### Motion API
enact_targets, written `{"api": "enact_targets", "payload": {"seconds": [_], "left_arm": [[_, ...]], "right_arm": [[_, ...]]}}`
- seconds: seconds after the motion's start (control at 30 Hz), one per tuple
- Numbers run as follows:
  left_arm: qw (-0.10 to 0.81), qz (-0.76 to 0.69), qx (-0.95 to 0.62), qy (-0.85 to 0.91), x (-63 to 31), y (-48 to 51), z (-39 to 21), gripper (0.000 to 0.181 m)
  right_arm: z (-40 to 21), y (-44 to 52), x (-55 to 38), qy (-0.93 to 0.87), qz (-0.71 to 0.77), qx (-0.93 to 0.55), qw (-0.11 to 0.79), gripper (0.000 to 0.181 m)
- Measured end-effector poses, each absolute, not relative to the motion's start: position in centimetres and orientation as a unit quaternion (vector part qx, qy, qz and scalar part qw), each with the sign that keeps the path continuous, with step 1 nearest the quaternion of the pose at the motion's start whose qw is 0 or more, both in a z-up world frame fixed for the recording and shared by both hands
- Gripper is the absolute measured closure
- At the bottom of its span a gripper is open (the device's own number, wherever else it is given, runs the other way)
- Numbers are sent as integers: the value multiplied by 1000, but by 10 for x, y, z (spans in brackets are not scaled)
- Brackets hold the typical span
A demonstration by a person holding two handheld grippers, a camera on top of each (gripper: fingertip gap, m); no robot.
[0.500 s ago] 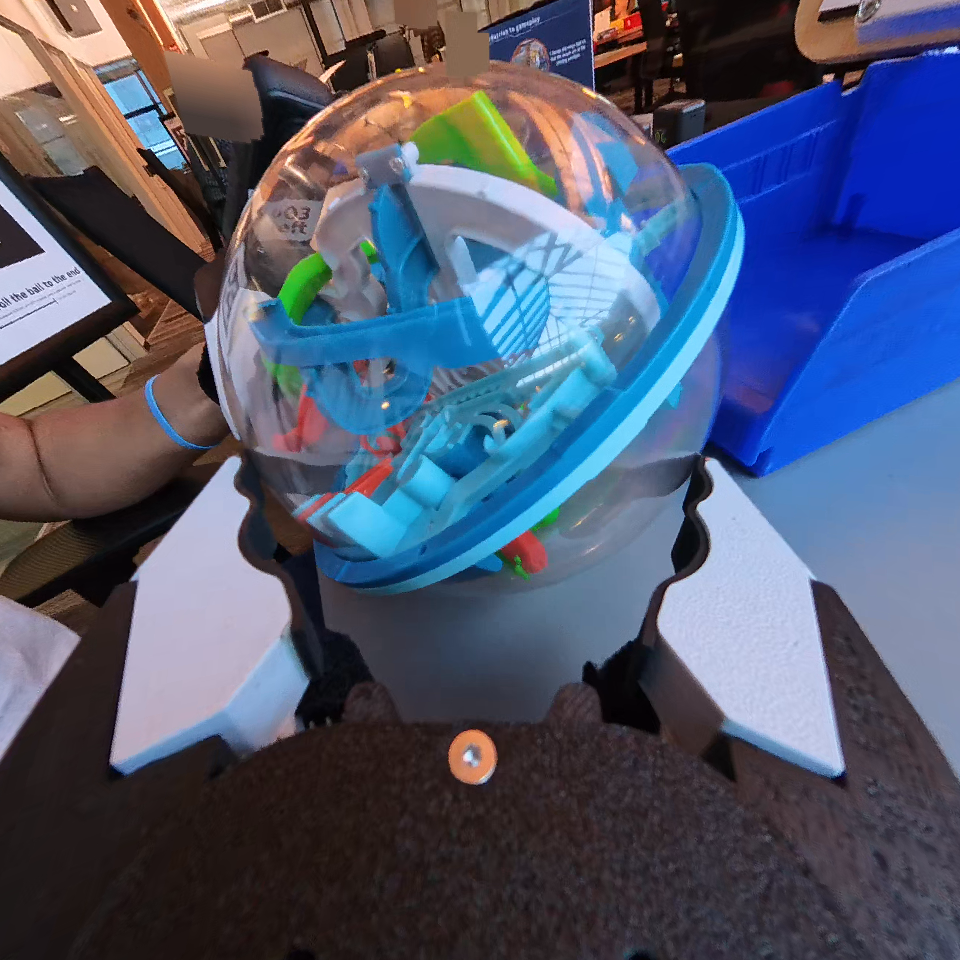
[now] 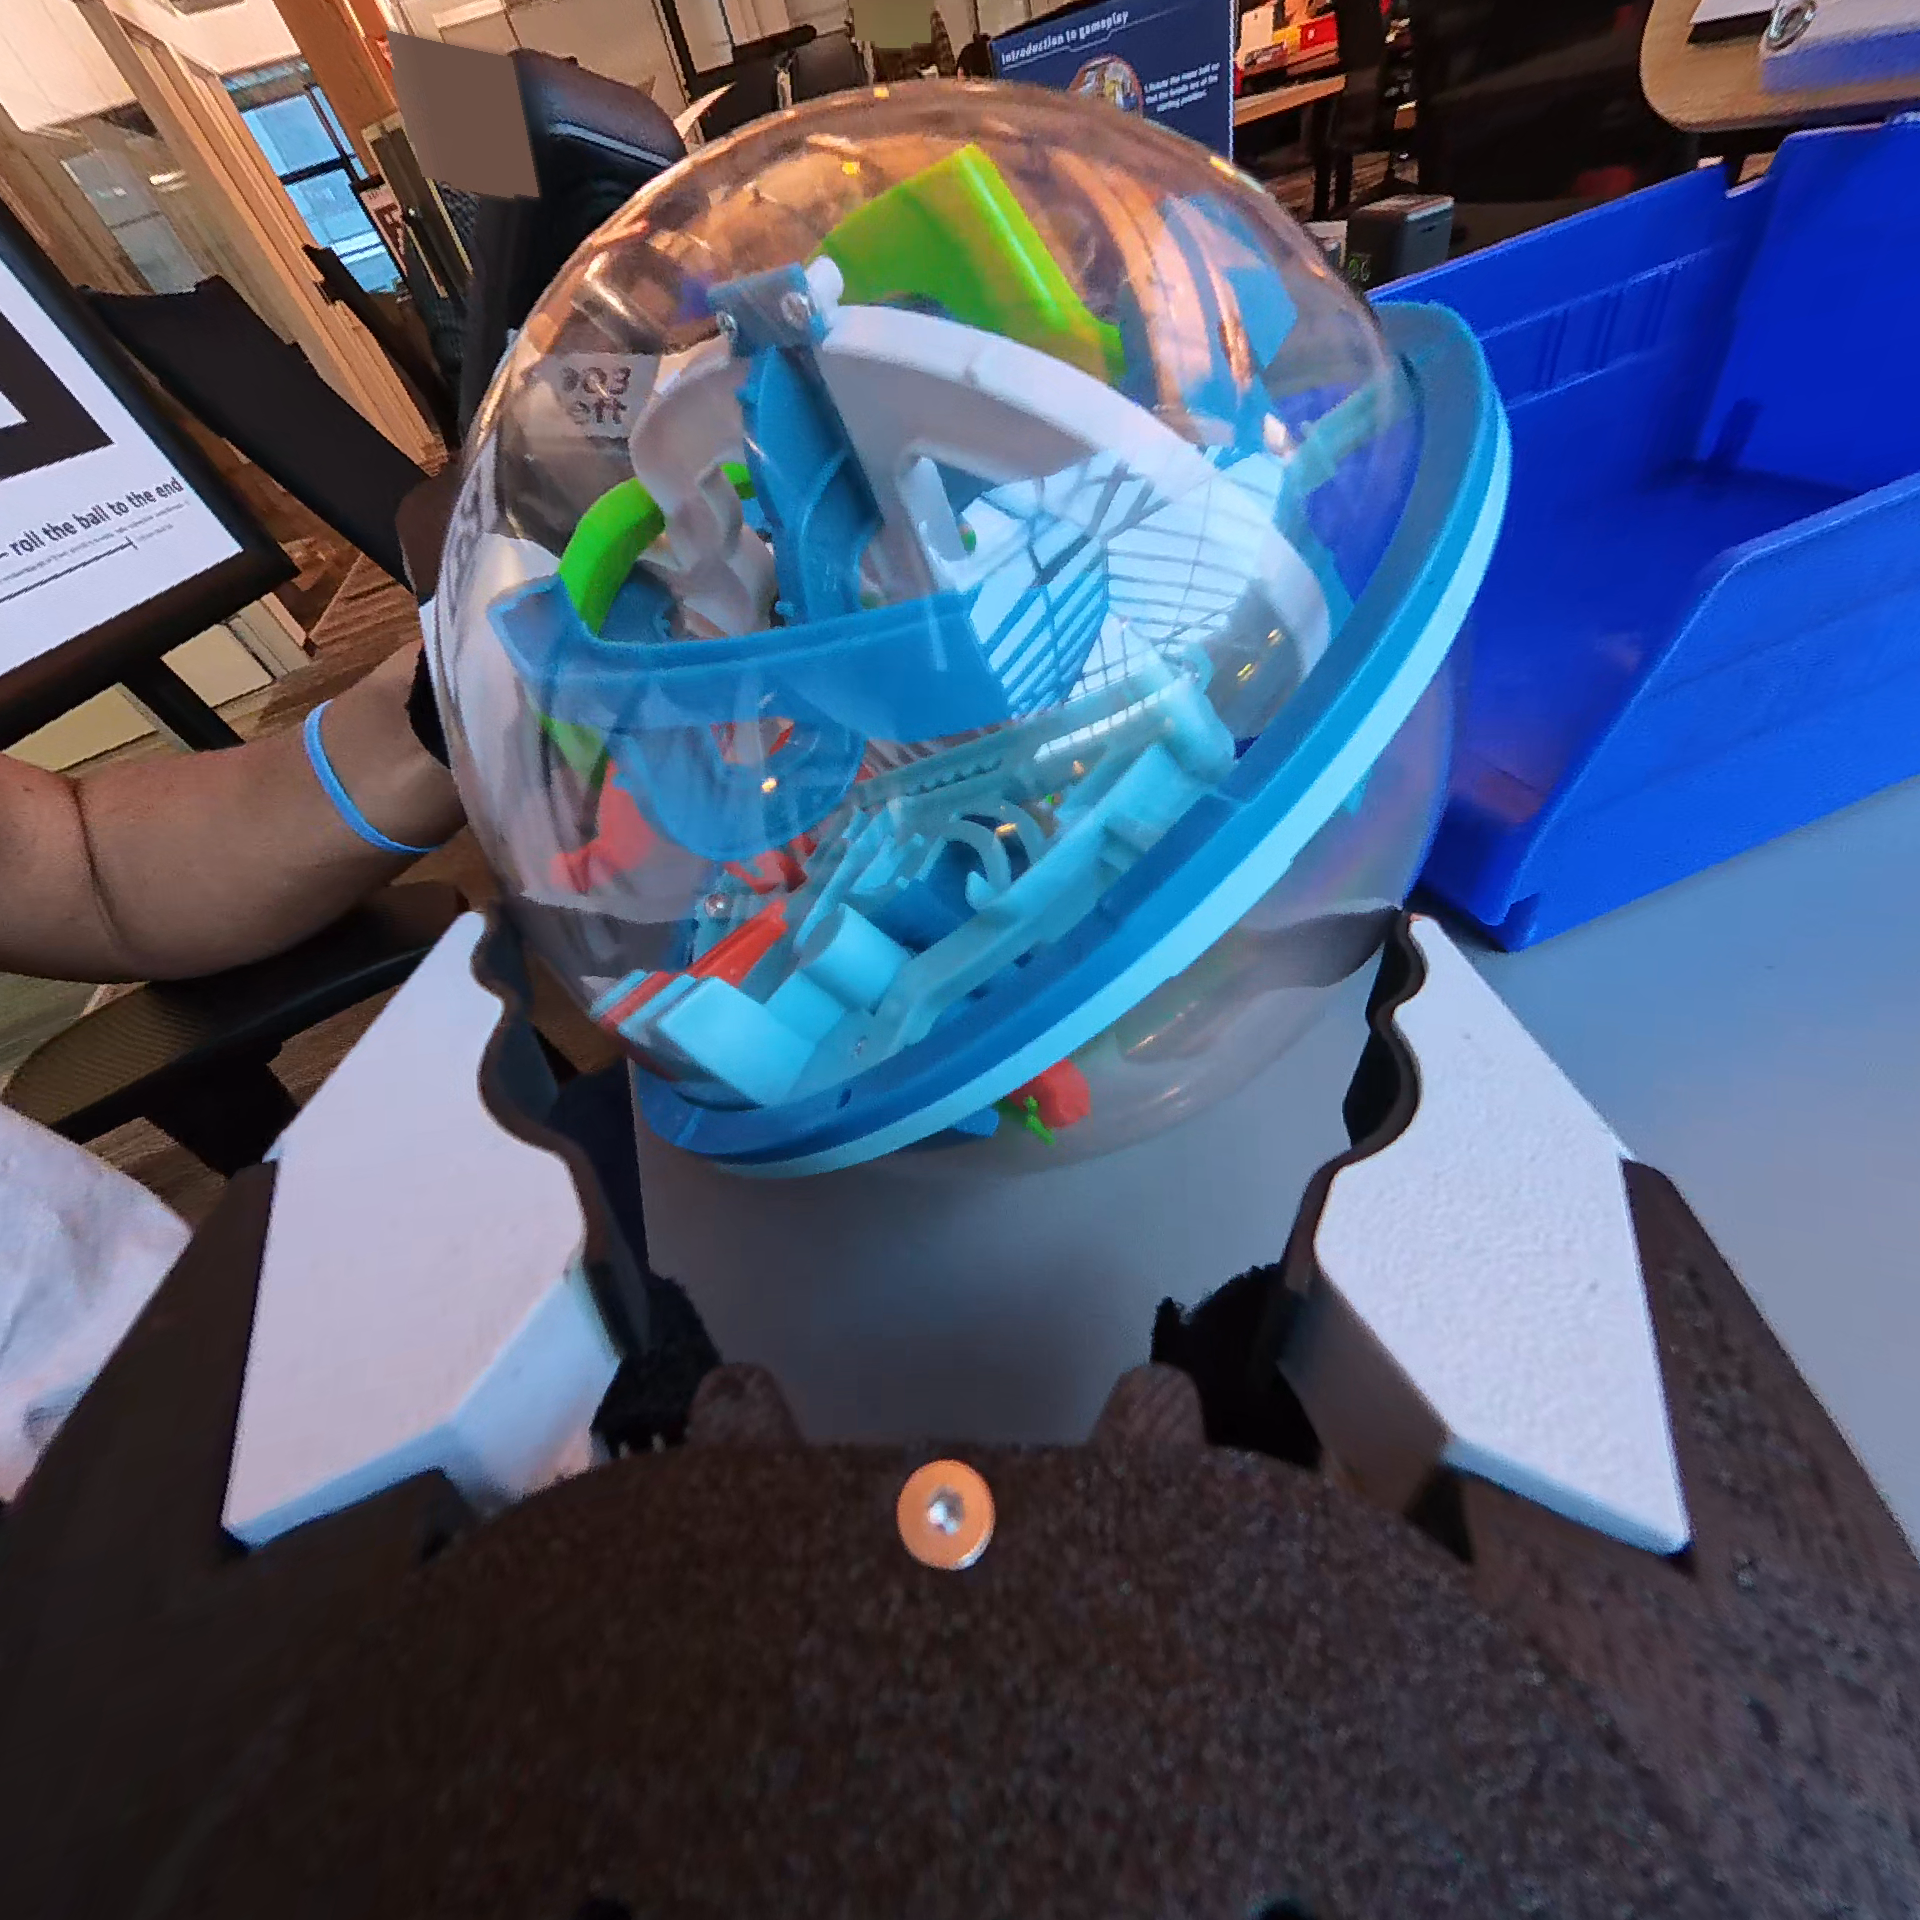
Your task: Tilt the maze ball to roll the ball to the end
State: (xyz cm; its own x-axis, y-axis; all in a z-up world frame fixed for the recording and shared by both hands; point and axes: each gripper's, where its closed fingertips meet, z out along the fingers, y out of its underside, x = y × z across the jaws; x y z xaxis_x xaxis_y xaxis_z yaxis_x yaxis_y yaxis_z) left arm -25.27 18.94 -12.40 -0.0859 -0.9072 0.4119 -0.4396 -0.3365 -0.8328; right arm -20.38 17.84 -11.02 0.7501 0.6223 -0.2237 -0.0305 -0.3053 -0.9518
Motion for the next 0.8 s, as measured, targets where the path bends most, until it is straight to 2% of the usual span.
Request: {"api": "enact_targets", "payload": {"seconds": [0.23, 0.3, 0.33, 0.43, 0.5, 0.63, 0.8], "left_arm": [[227, -522, -625, 535, -256, 190, -123, 35], [220, -531, -628, 525, -255, 191, -121, 36], [215, -536, -630, 520, -255, 191, -120, 36], [208, -545, -634, 507, -253, 191, -120, 36], [216, -544, -635, 504, -252, 192, -118, 37], [297, -519, -613, 517, -252, 195, -91, 37], [436, -430, -532, 585, -259, 181, -50, 37]], "right_arm": [[-108, 172, -204, -208, 314, -746, 548, 28], [-116, 172, -204, -232, 281, -757, 543, 28], [-121, 172, -204, -249, 255, -764, 538, 33], [-132, 180, -201, -272, 162, -784, 534, 26], [-134, 180, -201, -265, 166, -792, 525, 27], [-119, 183, -203, -257, 162, -770, 561, 26], [-81, 181, -208, -304, 83, -685, 656, 26]]}}
